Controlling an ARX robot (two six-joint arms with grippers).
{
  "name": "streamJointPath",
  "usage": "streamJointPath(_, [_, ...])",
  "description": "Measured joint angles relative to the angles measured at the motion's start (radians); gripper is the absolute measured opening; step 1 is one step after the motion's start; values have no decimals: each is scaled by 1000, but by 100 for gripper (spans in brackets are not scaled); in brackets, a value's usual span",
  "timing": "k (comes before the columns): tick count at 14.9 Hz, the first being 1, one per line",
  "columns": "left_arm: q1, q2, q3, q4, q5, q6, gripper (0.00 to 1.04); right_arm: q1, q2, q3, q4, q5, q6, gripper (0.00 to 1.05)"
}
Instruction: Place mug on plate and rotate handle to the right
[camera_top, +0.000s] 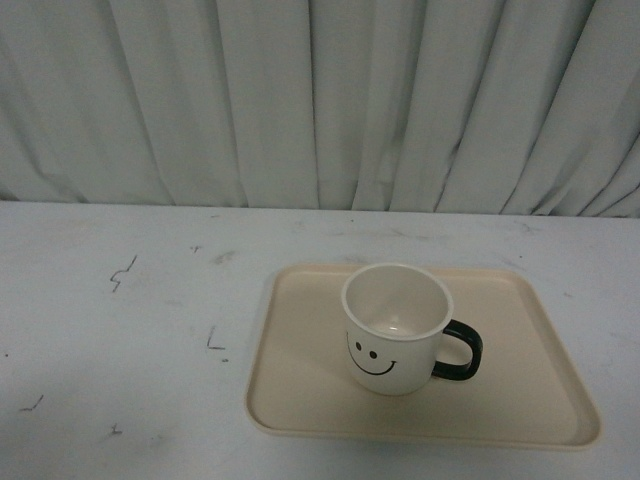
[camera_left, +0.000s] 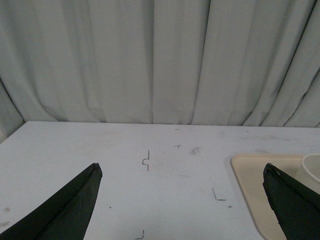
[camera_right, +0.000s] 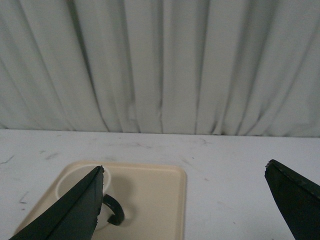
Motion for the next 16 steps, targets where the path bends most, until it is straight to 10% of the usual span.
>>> streamJointPath(5, [0,0,0,0,0,0,98,91,364,208,69,-37,21,98])
streamJointPath(16, [0,0,0,0,0,0,98,198,1185,856,-341,3,-25,98])
